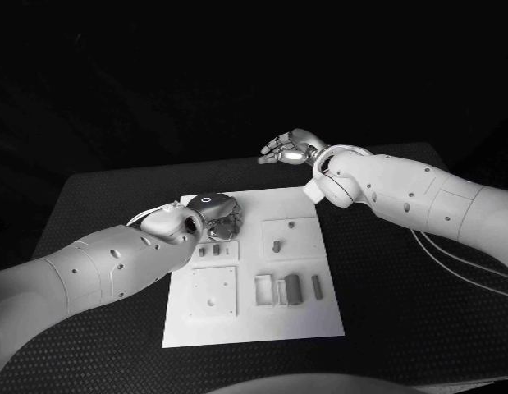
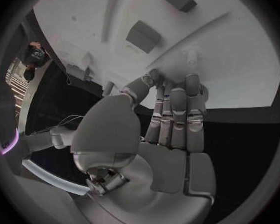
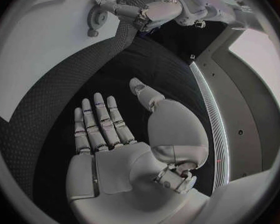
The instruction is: Assemble the parts on the task board
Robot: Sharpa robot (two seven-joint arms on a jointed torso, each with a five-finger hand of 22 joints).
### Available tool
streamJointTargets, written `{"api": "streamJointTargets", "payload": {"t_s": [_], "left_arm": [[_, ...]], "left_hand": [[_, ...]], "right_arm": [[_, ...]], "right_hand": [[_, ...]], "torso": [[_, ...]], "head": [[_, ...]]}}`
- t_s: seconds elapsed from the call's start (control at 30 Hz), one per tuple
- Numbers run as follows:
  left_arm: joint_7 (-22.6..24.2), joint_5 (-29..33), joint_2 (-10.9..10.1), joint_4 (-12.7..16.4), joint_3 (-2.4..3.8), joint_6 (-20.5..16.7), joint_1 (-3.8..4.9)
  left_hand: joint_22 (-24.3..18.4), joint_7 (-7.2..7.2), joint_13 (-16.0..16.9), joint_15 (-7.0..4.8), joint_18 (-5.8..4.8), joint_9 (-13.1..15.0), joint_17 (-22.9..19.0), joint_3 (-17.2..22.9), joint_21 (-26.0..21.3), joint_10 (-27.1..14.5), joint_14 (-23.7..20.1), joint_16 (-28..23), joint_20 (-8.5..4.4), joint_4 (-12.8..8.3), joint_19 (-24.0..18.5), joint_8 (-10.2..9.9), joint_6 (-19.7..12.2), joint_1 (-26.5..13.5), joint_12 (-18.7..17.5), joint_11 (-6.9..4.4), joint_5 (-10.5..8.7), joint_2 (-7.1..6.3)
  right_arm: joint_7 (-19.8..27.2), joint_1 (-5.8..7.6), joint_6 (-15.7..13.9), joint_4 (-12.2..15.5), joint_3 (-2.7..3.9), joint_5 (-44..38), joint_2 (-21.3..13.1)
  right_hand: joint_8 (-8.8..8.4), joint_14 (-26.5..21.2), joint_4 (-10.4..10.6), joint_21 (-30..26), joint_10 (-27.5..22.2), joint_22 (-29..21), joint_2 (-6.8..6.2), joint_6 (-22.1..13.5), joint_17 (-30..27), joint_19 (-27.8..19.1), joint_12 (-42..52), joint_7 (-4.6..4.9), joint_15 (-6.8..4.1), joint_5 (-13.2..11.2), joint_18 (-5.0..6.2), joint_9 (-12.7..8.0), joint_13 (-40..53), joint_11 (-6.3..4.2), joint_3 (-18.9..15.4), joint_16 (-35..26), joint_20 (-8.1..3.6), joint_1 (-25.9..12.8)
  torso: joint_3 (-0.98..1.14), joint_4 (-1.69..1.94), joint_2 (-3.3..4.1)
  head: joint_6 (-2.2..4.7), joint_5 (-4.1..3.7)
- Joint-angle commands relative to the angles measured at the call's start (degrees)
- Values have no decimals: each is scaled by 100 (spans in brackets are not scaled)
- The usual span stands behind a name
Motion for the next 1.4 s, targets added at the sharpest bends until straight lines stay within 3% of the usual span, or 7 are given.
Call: {"api": "streamJointTargets", "payload": {"t_s": [0.03, 0.83, 1.07, 1.4], "left_arm": [[73, 12, 11, 19, -4, 101, -17], [4, 15, 40, -28, -3, 216, -61], [-20, 42, 20, 0, -2, 200, -64], [34, 159, -40, 49, 0, -16, -82]], "left_hand": [[142, -1, 16, -19, 253, -10, 6, 28, 34, 58, 54, 40, -13, -1, 47, 3, 59, 5, -6, -6, -10, 61], [139, -51, 78, -84, 289, -19, -3, 78, 228, 219, 272, 170, -84, -5, 228, 41, 186, -19, -49, -70, -2, 202], [134, -79, 114, -142, 302, -17, -28, 236, 316, 383, 447, 196, -129, 14, 355, 73, 275, -4, -47, -128, -92, 344], [132, -145, 162, -216, 307, 12, -53, 401, 394, 591, 605, 197, -189, 1, 471, 154, 443, -24, -44, -203, -95, 427]], "right_arm": [[66, -1, 70, 4, 2, -9, 9], [66, -1, 75, 6, 2, -9, 15], [68, -1, 74, 3, 2, -9, 14], [71, -1, 71, 5, 2, -9, 8]], "right_hand": [[24, 10, 23, -31, 28, 24, 10, -49, 8, 35, -25, 308, 48, -30, -68, -6, -9, 11, -11, -38, -12, -54], [26, 9, 25, -41, 29, 28, 11, -49, 9, 34, -27, 307, 48, -30, -69, -9, -9, 11, -12, -39, -10, -57], [27, 9, 25, -44, 29, 29, 11, -50, 9, 34, -27, 307, 49, -30, -69, -9, -9, 11, -13, -39, -10, -58], [28, 9, 26, -49, 29, 30, 11, -50, 9, 33, -27, 307, 49, -30, -69, -11, -9, 11, -13, -40, -9, -59]], "torso": [[3, -1, -2], [3, -3, 0], [0, 0, -3], [-2, 0, -4]], "head": [[-10, 0], [-22, -15], [-23, -17], [-19, -18]]}}
